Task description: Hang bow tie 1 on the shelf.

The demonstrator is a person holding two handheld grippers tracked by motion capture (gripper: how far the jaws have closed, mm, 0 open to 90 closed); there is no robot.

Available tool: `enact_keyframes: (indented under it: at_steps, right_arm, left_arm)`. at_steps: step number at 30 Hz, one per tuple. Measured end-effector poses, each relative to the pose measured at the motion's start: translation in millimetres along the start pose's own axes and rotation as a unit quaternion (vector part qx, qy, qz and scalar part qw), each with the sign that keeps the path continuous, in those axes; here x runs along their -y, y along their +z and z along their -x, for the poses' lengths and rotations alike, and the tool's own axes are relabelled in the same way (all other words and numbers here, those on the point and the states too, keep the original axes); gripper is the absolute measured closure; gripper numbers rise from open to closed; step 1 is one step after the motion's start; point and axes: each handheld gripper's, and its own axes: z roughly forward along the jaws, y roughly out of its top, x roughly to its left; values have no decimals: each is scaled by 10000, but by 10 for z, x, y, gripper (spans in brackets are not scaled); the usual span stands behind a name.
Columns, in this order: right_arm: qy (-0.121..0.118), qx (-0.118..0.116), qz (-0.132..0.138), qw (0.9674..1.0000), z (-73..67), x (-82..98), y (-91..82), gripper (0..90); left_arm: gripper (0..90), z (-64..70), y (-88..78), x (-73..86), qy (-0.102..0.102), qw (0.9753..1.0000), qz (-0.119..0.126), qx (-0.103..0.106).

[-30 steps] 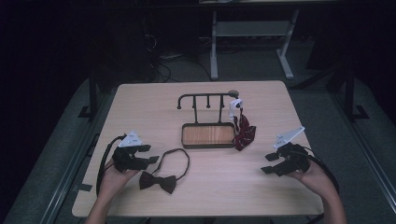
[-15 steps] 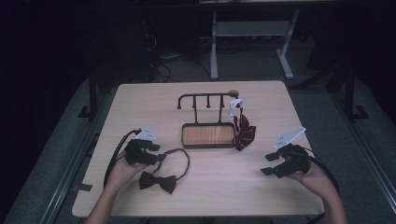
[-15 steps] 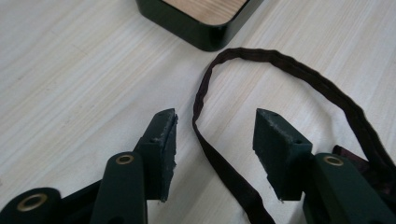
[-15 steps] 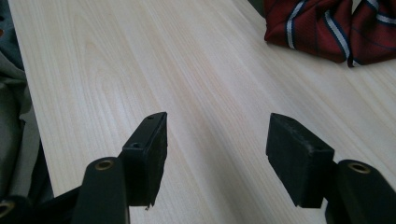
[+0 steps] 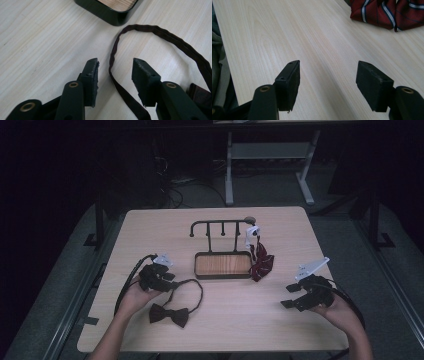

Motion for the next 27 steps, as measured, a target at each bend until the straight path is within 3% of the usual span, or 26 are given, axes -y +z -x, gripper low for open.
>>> enact_keyframes:
  at_steps: [1, 6, 10, 11, 27]
  right_arm:
    - [24, -22, -3, 10000, 2, 2, 1, 350]
    - [14, -28, -33, 10000, 0, 8, 12, 350]
    - [11, -9, -34, 10000, -8, 10, 1, 349]
    - [10, -9, -24, 10000, -9, 11, -4, 349]
    - [-47, 13, -21, 10000, -18, 11, -11, 349]
  left_arm:
    - [580, -18, 25, -11, -3, 9999, -108, 35]
    - [624, -46, 59, -56, -22, 9998, -172, 112]
    - [655, -64, 91, -119, 40, 9995, -279, 151]
    - [656, -85, 106, -141, 149, 9988, -442, 147]
    - [773, -120, 202, -146, 133, 9977, -621, 255]
